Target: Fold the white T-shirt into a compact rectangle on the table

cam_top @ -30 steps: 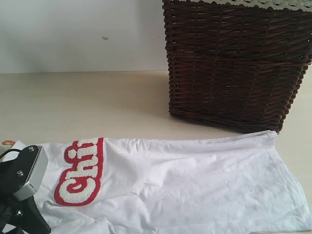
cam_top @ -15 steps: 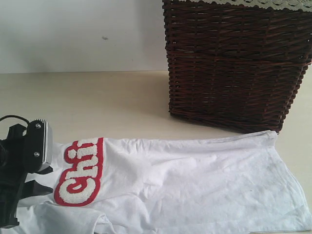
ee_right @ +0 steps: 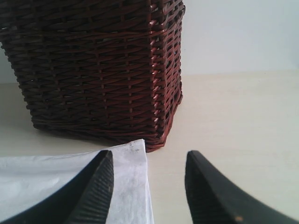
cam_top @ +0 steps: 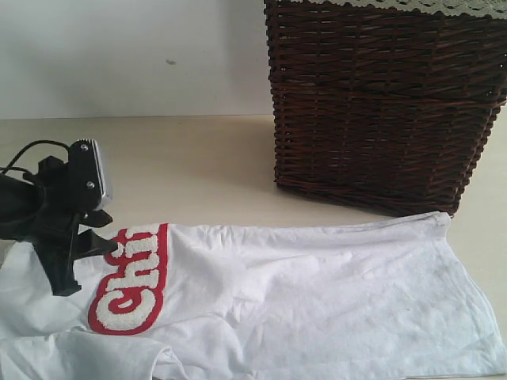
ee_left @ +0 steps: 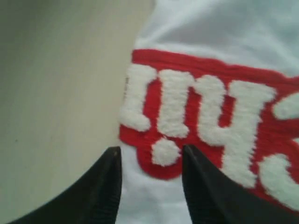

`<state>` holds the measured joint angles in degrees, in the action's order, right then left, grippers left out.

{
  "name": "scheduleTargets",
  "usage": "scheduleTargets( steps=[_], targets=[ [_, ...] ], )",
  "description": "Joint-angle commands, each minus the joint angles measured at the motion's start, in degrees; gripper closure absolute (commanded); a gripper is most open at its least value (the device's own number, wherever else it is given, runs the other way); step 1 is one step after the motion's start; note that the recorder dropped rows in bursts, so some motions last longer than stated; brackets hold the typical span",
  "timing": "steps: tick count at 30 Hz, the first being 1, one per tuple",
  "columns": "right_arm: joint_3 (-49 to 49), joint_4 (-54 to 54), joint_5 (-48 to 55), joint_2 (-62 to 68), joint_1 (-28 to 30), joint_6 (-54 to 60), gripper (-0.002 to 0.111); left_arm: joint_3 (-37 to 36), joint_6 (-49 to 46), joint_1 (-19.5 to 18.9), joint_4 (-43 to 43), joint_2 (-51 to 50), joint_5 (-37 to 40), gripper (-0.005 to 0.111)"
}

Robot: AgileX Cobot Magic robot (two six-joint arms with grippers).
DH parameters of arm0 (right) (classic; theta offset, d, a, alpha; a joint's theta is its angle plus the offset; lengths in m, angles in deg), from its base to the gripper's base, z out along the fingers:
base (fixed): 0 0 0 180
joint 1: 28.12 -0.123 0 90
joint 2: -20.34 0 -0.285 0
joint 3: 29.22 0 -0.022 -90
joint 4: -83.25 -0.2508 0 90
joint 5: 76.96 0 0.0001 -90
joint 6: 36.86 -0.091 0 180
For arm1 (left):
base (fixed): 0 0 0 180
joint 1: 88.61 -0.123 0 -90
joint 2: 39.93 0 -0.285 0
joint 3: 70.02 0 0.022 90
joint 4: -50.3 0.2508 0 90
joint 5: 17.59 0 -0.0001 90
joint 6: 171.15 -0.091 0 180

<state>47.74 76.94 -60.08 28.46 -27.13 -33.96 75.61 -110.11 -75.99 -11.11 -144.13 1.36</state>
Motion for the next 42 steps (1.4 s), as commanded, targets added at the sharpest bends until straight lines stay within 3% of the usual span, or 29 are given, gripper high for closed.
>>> scheduleTargets(
  steps=[1, 12, 21, 26, 30, 34, 39, 42],
  targets=[
    [0.3, 0.2, -0.7, -0.3, 0.3, 0.0, 0.061, 1.8, 1.4, -0.1, -1.2, -4.5, -0.1, 0.065],
    [0.3, 0.2, -0.7, -0.3, 0.3, 0.0, 0.061, 3.2, -1.2, -0.1, -0.6, -14.9, -3.8, 0.065],
    [0.3, 0.2, -0.7, -0.3, 0.3, 0.0, 0.061, 13.5, -1.2, -0.1, 0.7, -21.3, -6.3, 0.065],
    [0.3, 0.2, -0.7, -0.3, 0.3, 0.0, 0.061, 15.7, 1.0, -0.1, -0.8, -20.8, -6.3, 0.065],
    [0.3, 0.2, -0.7, -0.3, 0.3, 0.0, 0.061, 15.7, 9.8, -1.1, -0.9, -15.0, -5.2, 0.065],
    [0.3, 0.2, -0.7, -0.3, 0.3, 0.0, 0.061, 15.7, 13.8, -3.9, -0.3, -6.0, 6.3, 0.065],
    [0.3, 0.2, -0.7, -0.3, 0.3, 0.0, 0.061, 14.4, 23.9, -10.5, 13.0, -1.0, 38.9, 0.065],
    [0.3, 0.2, -0.7, -0.3, 0.3, 0.0, 0.061, 10.0, 22.9, -13.2, 18.9, -1.0, 42.6, 0.065]
  ],
)
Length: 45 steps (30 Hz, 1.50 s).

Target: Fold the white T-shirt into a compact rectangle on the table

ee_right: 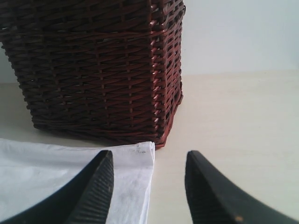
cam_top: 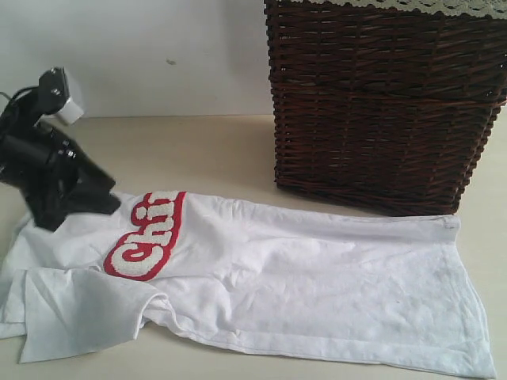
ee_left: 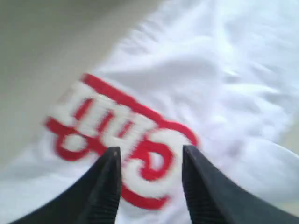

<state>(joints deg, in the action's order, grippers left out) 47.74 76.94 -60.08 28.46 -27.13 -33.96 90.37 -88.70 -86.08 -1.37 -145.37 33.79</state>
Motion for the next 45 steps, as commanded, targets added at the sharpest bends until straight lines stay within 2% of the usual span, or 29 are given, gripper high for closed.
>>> scheduleTargets(
  steps=[1, 4, 5, 9, 14, 17, 24, 30, 35, 37, 39, 42, 45],
  targets=[
    [0.3, 0.2, -0.7, -0.3, 0.3, 0.0, 0.061, -6.4, 0.4, -3.7, 10.6, 0.2, 8.9, 0.065],
    [0.3, 0.2, -0.7, -0.3, 0.3, 0.0, 0.061, -12.9, -6.0, -4.9, 13.8, 0.2, 1.3, 0.067],
    [0.3, 0.2, -0.7, -0.3, 0.3, 0.0, 0.061, -14.9, -8.8, -4.9, 14.0, 0.2, -1.4, 0.071],
    [0.3, 0.2, -0.7, -0.3, 0.3, 0.0, 0.061, -19.5, -20.4, -4.8, 9.7, 0.2, -5.1, 0.106],
    [0.3, 0.2, -0.7, -0.3, 0.3, 0.0, 0.061, -19.6, -22.7, -4.4, 1.0, 0.2, -11.4, 0.107],
    [0.3, 0.2, -0.7, -0.3, 0.3, 0.0, 0.061, -19.6, -22.7, -3.6, 4.3, -1.1, -14.9, 0.107],
    [0.3, 0.2, -0.7, -0.3, 0.3, 0.0, 0.061, -20.8, -22.5, -3.6, 12.3, -2.9, -13.6, 0.107],
    [0.3, 0.2, -0.7, -0.3, 0.3, 0.0, 0.061, -24.5, -22.0, -3.6, 26.4, -2.9, -6.7, 0.107],
    [0.3, 0.2, -0.7, -0.3, 0.3, 0.0, 0.061, -27.5, -18.9, -3.6, 33.2, -2.9, -4.1, 0.107],
    [0.3, 0.2, -0.7, -0.3, 0.3, 0.0, 0.061, -28.1, -18.9, -3.6, 35.7, -2.6, -1.0, 0.107],
    [0.3, 0.2, -0.7, -0.3, 0.3, 0.0, 0.061, -28.1, -18.8, -3.6, 38.2, -2.1, 5.5, 0.107],
    [0.3, 0.2, -0.7, -0.3, 0.3, 0.0, 0.061, -28.1, -18.8, -3.6, 38.7, -1.2, 12.4, 0.107],
    [0.3, 0.2, -0.7, -0.3, 0.3, 0.0, 0.061, -28.1, -18.4, -3.8, 35.9, 0.0, 12.7, 0.106]
  ],
)
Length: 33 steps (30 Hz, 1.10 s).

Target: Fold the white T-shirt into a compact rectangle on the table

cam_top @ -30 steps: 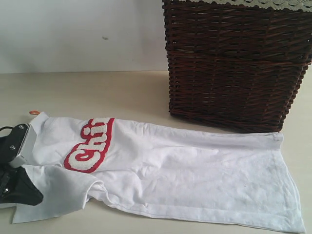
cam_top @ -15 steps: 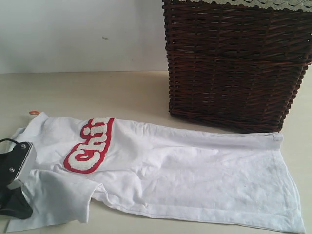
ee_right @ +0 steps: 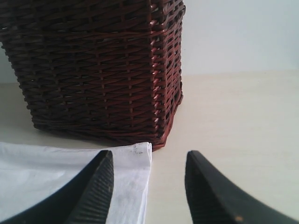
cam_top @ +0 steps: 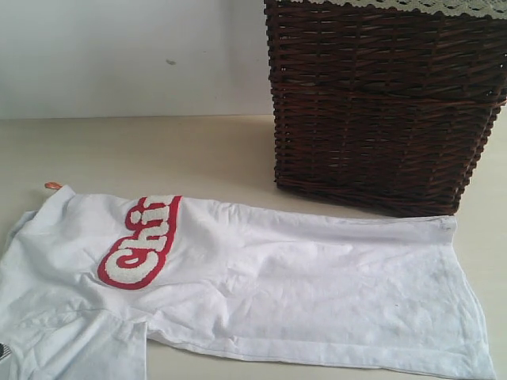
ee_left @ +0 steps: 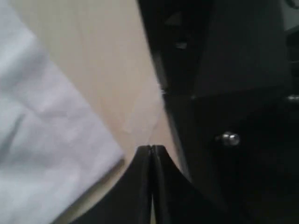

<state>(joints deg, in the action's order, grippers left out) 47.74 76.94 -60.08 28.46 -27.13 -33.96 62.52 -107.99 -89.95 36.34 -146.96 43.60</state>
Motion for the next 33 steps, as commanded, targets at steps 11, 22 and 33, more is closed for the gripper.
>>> scheduleTargets(
  steps=[11, 22, 33],
  targets=[
    [0.3, 0.2, -0.7, -0.3, 0.3, 0.0, 0.061, 8.7, 4.7, -0.7, -13.2, 10.6, 8.8, 0.093],
    [0.3, 0.2, -0.7, -0.3, 0.3, 0.0, 0.061, 6.7, 5.8, -0.9, -17.0, 10.6, 5.5, 0.064],
    [0.3, 0.2, -0.7, -0.3, 0.3, 0.0, 0.061, -8.6, -3.4, 0.1, -22.5, 9.9, -23.4, 0.055]
  ],
)
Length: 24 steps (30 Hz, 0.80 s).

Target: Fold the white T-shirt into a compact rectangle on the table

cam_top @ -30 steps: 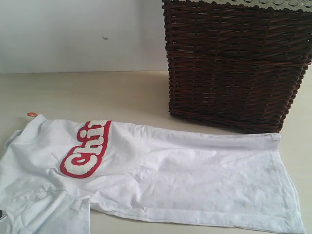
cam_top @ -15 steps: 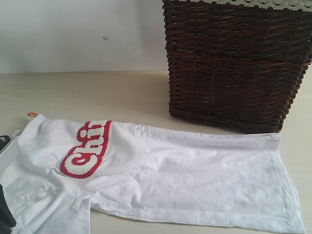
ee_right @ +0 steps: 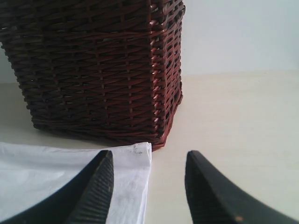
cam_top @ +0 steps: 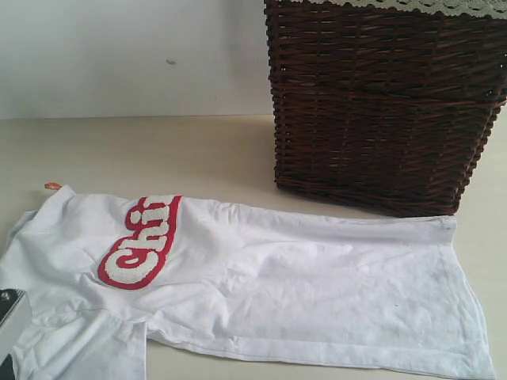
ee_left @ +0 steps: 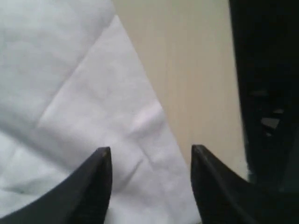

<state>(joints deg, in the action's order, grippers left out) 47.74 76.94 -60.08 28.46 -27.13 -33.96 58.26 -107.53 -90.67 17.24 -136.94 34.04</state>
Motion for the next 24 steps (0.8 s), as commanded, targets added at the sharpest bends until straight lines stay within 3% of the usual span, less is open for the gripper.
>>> scheduleTargets(
  steps=[1, 5, 7, 8, 10, 15, 18, 24],
  targets=[
    [0.3, 0.2, -0.7, -0.3, 0.3, 0.0, 0.061, -4.7, -3.9, 1.2, -2.9, -0.1, -14.8, 0.055],
    [0.3, 0.2, -0.7, -0.3, 0.3, 0.0, 0.061, -6.9, -3.9, 3.5, -1.7, -0.1, -15.6, 0.059],
    [0.3, 0.2, -0.7, -0.3, 0.3, 0.0, 0.061, -9.0, -3.9, 3.8, -1.7, -0.1, -17.3, 0.078],
    [0.3, 0.2, -0.7, -0.3, 0.3, 0.0, 0.061, -10.0, -3.9, 3.8, -1.7, -0.1, -18.2, 0.100],
    [0.3, 0.2, -0.7, -0.3, 0.3, 0.0, 0.061, -10.6, -3.9, 3.8, -0.9, -0.1, -18.7, 0.107],
    [0.3, 0.2, -0.7, -0.3, 0.3, 0.0, 0.061, -10.6, -3.8, 3.8, 1.3, 0.2, -20.2, 0.107],
    [0.3, 0.2, -0.7, -0.3, 0.3, 0.0, 0.061, -10.6, -3.0, 3.8, 4.8, 2.8, -16.7, 0.101],
    [0.3, 0.2, -0.7, -0.3, 0.3, 0.0, 0.061, -10.6, 1.4, 3.8, 12.0, 7.0, -15.9, 0.061]
  ],
)
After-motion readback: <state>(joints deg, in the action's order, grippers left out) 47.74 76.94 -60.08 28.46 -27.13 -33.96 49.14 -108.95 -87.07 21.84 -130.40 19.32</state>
